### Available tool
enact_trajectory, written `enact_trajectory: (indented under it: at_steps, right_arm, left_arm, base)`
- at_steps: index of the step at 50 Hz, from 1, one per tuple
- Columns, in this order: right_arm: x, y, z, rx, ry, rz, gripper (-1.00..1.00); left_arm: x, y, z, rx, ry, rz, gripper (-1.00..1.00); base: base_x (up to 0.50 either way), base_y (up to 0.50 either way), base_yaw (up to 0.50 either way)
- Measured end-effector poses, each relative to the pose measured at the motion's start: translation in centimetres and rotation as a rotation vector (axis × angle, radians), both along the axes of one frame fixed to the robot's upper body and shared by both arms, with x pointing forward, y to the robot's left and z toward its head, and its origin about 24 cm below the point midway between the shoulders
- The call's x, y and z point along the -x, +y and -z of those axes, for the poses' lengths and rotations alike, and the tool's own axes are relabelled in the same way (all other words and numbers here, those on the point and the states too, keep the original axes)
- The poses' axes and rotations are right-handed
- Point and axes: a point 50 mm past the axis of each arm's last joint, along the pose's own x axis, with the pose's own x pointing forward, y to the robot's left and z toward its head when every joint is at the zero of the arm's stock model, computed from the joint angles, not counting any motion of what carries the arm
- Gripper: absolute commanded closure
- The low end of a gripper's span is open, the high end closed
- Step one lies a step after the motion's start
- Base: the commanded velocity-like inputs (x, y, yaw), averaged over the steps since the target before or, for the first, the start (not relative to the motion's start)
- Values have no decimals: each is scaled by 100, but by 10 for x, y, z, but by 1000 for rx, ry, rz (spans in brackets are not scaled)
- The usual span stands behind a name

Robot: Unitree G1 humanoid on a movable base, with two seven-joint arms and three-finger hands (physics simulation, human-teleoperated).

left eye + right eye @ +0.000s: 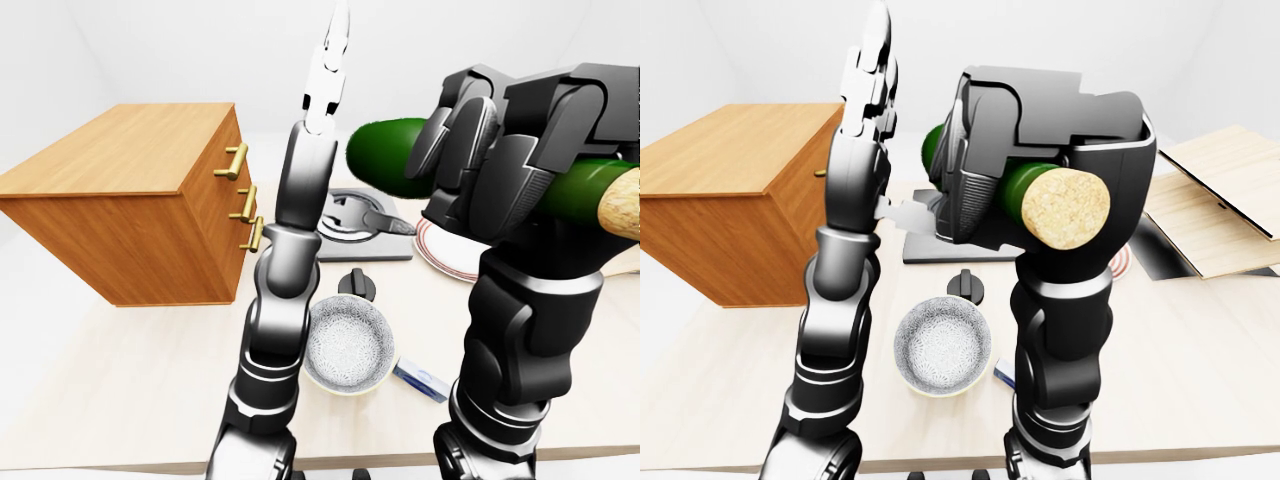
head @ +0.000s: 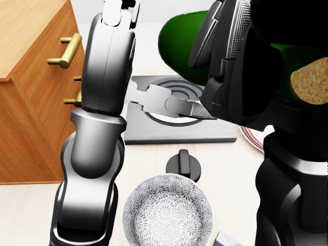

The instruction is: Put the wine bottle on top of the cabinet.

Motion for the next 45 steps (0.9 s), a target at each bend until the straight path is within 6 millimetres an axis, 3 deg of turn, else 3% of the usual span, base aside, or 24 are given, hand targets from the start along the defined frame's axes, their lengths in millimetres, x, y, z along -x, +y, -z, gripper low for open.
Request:
enact_trajectory:
  at_steps: [28,29,30,31,32,45]
  right_arm:
    - [-1,-2,0,4,4,2,100]
    - [-1,-2,0,4,5,2,100]
    - [-1,-3,1,4,5,2,100]
    - [-1,-3,0,1,3,5,100]
    - [-1,-3,0,-3,0,8,100]
    - [4,4,-1,6,-14,-48,100]
  left_arm:
    - [-1,-18,-9,-9,-15,19,-100]
    - [-1,-19,-10,-8,-17,20,-49]
    - [0,-19,-10,-8,-20,20,-18]
    - [0,-20,-10,-12,-20,26,67]
    - [1,-21,-10,-17,-20,33,100]
    - [8,-26,-10,-30,-40,13,100]
  base:
    - [0,0,0]
    - [0,0,0]
    - [0,0,0]
    - [0,0,0]
    - [0,0,0]
    - [0,0,0]
